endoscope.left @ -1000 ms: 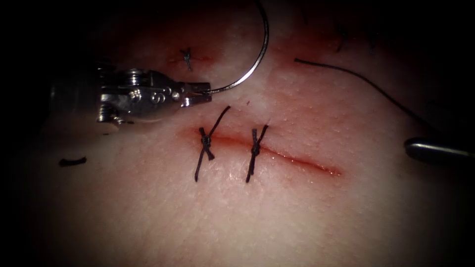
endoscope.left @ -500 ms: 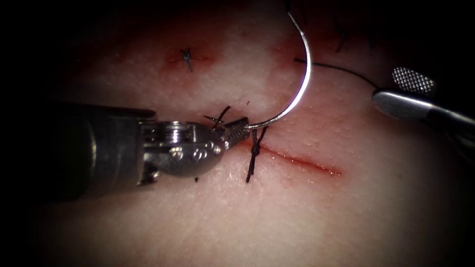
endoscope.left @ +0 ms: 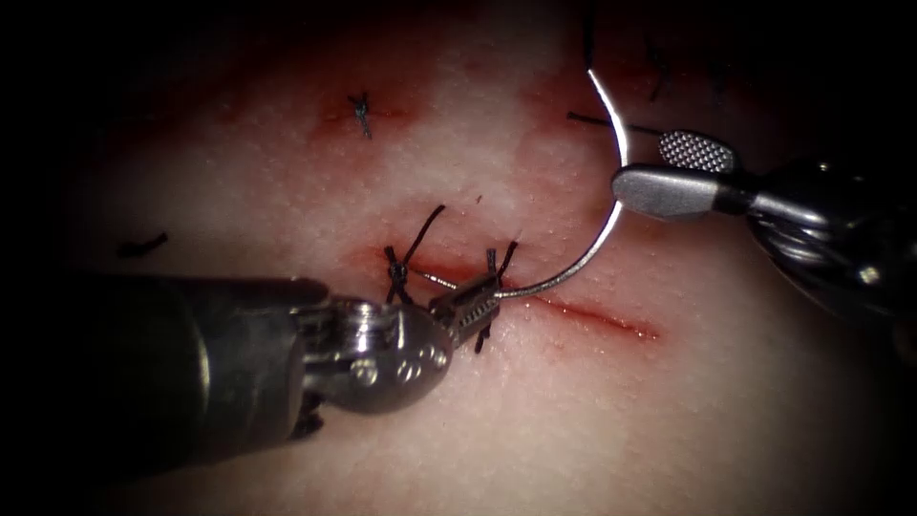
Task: Wound Closure
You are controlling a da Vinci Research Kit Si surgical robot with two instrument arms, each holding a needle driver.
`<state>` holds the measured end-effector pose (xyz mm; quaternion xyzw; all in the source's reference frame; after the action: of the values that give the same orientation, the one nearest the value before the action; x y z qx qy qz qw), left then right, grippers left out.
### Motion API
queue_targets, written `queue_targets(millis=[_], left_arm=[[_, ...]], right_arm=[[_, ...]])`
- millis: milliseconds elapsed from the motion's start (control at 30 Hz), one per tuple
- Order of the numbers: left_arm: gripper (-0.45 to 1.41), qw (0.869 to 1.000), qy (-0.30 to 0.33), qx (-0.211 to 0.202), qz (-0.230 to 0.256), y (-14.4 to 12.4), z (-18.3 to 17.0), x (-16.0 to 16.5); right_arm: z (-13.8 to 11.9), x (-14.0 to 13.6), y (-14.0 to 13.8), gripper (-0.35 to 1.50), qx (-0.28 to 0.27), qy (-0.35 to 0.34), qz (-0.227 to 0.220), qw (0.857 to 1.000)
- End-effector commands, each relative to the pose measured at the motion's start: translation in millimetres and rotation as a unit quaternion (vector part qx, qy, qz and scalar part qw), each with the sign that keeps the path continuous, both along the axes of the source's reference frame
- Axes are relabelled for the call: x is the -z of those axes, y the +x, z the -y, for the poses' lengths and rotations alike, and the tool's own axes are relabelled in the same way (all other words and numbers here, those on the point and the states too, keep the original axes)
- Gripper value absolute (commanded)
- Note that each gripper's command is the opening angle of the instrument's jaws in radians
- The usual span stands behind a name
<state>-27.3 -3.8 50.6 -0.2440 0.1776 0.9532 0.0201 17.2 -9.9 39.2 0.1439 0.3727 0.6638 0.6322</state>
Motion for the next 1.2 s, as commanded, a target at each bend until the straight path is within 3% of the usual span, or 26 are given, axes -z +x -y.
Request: queue_targets(millis=[33, 433, 533, 567, 600, 633, 700, 733, 800, 867, 900, 933, 967, 1000, 1100, 1167, 1200], left_arm=[[-0.45, 1.0, -0.002, 0.0, 0.0, -0.6, 0.3, -0.4], [-0.45, 1.0, -0.023, -0.013, -0.004, -1.1, 1.4, 1.7], [-0.45, 1.0, -0.025, -0.015, -0.004, -1.3, 1.6, 2.0], [-0.45, 0.999, -0.027, -0.016, -0.005, -1.3, 1.6, 2.2], [-0.45, 0.999, -0.027, -0.016, -0.005, -1.3, 1.6, 2.2], [-0.45, 1.0, -0.027, -0.017, -0.003, -1.3, 1.6, 2.3], [-0.45, 0.999, -0.028, -0.015, -0.002, -1.3, 1.5, 2.4], [-0.45, 0.999, -0.028, -0.016, 0.002, -1.2, 1.5, 2.6], [-0.42, 0.999, -0.029, -0.016, 0.003, -1.2, 1.4, 2.6], [0.17, 0.999, -0.027, -0.02, 0.012, -1.1, 1.2, 2.8], [0.17, 0.999, -0.027, -0.02, 0.012, -1.1, 1.2, 2.8], [0.69, 0.999, -0.024, -0.025, 0.022, -1.1, 1.0, 3.0], [0.69, 0.999, -0.024, -0.025, 0.022, -1.1, 1.0, 3.0], [1.11, 0.999, -0.023, -0.033, 0.031, -1.1, 0.8, 3.3], [1.21, 0.999, -0.001, -0.007, 0.052, -1.0, 0.6, 3.7], [1.21, 0.994, 0.051, 0.016, 0.099, -0.8, -0.5, 4.7], [1.21, 0.994, 0.051, 0.016, 0.099, -0.8, -0.5, 4.7]], right_arm=[[0.4, -0.9, 0.9, 1.26, 0.004, 0.0, 0.0, 1.0], [-0.4, -1.9, 1.0, 1.26, 0.004, 0.001, 0.005, 1.0], [-0.4, -1.9, 1.4, 1.15, 0.007, 0.003, 0.009, 1.0], [-0.5, -2.0, 1.6, 0.91, 0.012, 0.002, 0.014, 1.0], [-0.5, -2.0, 1.6, 0.91, 0.012, 0.002, 0.014, 1.0], [-0.5, -2.0, 1.6, 0.66, 0.015, -0.001, 0.019, 1.0], [-0.6, -2.1, 1.6, -0.35, 0.022, -0.022, 0.05, 0.998], [-0.8, -2.1, 1.4, -0.35, 0.02, -0.034, 0.078, 0.996], [-0.8, -2.1, 1.2, -0.35, 0.029, -0.049, 0.09, 0.994], [-1.1, -1.9, 0.5, -0.35, 0.051, -0.09, 0.102, 0.989], [-1.1, -1.9, 0.5, -0.35, 0.051, -0.09, 0.102, 0.989], [-1.2, -1.7, 0.0, -0.35, 0.064, -0.11, 0.103, 0.986], [-1.2, -1.7, 0.0, -0.35, 0.064, -0.11, 0.103, 0.986], [-1.4, -1.4, -0.6, -0.35, 0.083, -0.136, 0.1, 0.982], [-1.5, -1.3, -1.2, -0.35, 0.098, -0.156, 0.094, 0.978], [-1.6, -1.2, -2.0, -0.35, 0.137, -0.183, 0.058, 0.972], [-1.6, -1.2, -2.0, -0.35, 0.137, -0.183, 0.058, 0.972]])
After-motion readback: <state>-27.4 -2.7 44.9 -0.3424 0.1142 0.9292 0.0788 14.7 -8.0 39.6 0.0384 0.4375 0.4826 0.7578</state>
